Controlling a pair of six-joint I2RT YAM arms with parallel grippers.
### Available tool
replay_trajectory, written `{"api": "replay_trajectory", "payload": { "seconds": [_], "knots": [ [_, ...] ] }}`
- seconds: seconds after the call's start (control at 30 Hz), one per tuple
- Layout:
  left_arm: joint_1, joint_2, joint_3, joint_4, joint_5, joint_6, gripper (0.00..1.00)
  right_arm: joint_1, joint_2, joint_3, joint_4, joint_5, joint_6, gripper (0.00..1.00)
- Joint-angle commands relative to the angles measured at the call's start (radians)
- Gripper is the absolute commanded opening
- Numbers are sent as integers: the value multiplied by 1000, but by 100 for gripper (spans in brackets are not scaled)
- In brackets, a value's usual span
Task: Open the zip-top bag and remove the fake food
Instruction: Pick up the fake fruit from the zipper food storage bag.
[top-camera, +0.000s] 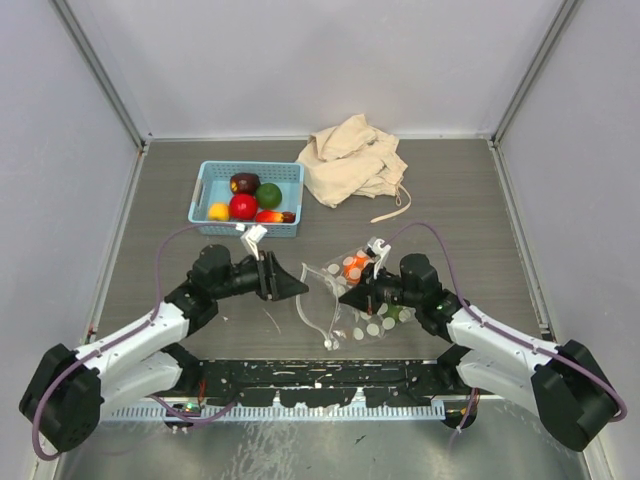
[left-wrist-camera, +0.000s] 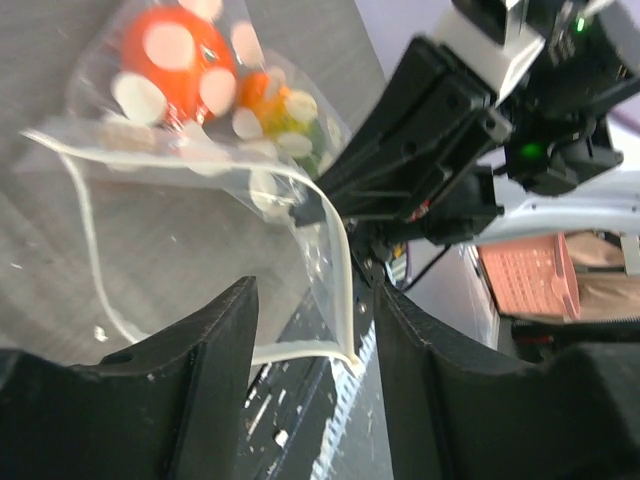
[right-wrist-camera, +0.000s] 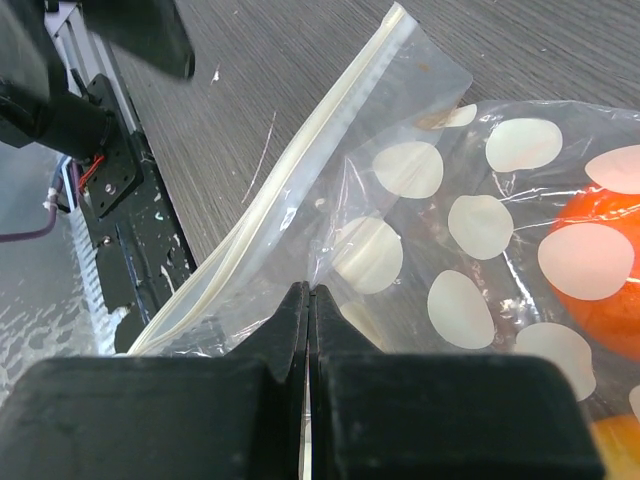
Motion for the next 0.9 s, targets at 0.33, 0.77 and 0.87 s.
{"api": "replay_trajectory", "payload": {
  "seconds": [0.33,0.77,0.87],
  "knots": [
    [-200,240,-13,260,-113,-45,38,1,-68,-12,53,-25,19,1],
    [-293,409,8,382,-320,35,39,16,-30,114,33,-89,21,1],
    [-292,453,-5,418,-341,20,40,22,-39,125,17,-88,23,1]
  ]
}}
